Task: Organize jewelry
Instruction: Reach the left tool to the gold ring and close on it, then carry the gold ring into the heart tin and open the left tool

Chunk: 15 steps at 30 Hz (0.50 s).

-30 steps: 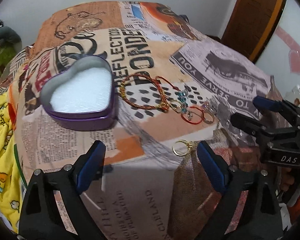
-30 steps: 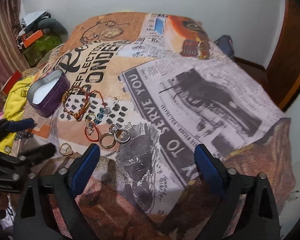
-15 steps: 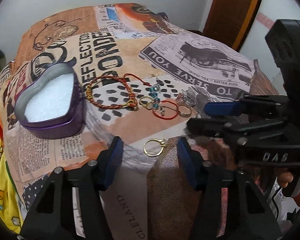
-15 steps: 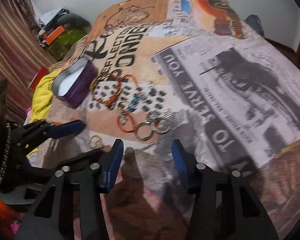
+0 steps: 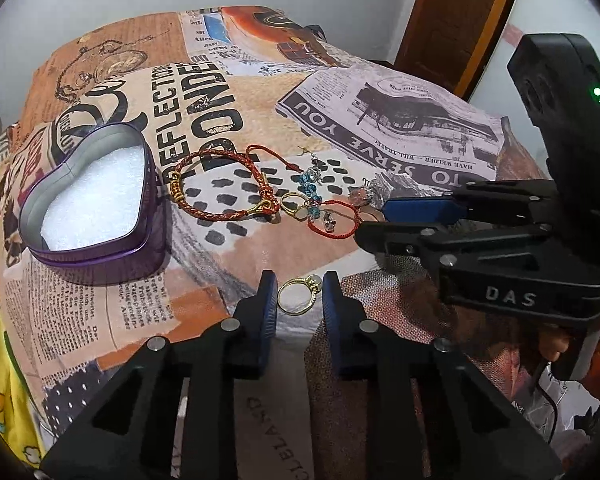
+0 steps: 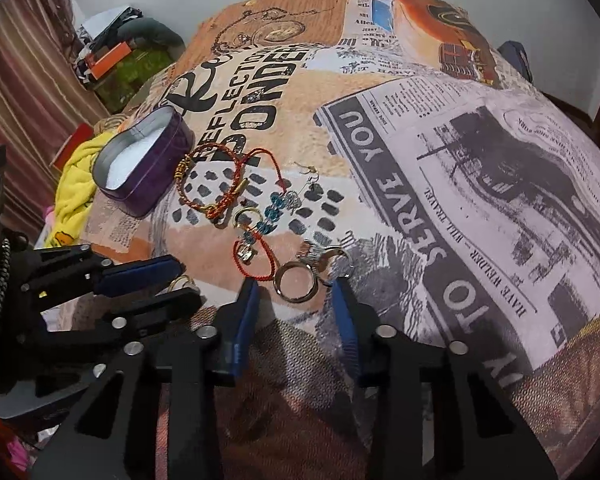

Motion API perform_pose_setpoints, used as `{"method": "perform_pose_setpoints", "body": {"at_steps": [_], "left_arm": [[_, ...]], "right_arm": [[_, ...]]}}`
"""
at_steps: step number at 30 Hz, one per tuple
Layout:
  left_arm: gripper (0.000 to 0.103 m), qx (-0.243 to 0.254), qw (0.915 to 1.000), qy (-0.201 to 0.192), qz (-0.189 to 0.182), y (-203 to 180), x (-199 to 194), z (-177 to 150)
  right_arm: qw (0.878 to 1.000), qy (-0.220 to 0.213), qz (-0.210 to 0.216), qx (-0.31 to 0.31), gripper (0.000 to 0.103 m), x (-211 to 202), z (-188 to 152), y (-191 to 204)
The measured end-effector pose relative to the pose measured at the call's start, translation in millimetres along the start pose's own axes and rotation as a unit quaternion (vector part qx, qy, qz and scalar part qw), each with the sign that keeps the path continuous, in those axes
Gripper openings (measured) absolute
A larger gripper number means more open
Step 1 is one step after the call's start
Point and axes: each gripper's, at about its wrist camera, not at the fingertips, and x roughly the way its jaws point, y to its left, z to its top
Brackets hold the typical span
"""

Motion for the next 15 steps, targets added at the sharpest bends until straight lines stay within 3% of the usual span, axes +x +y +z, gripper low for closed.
{"method": "perform_pose_setpoints", "body": {"at_steps": [4,5,6,15], "left_arm": [[0.020,-0.016,0.9998,-0.002,-0.008,5,-1,1],[0.010,-0.020,0.9998,-0.003,-0.008,5,-2,2],[0.008,-0.024,0.9997,-0.002,-0.005,7,-2,2],[0.008,-0.033,0.9994,-0.013,0.003,7,-21,-1]], "right_arm": [[1.000,-0.003,-0.006,-0.007,0.020,1,2,1],[1.000,-0.003,-0.008,-0.009,0.020,1,2,2],[1.000,-0.005,-0.010,-0.009,0.020,0,1,2],[1.000,-0.019,-0.015,0.000,0.020,-22,-1,4]]}}
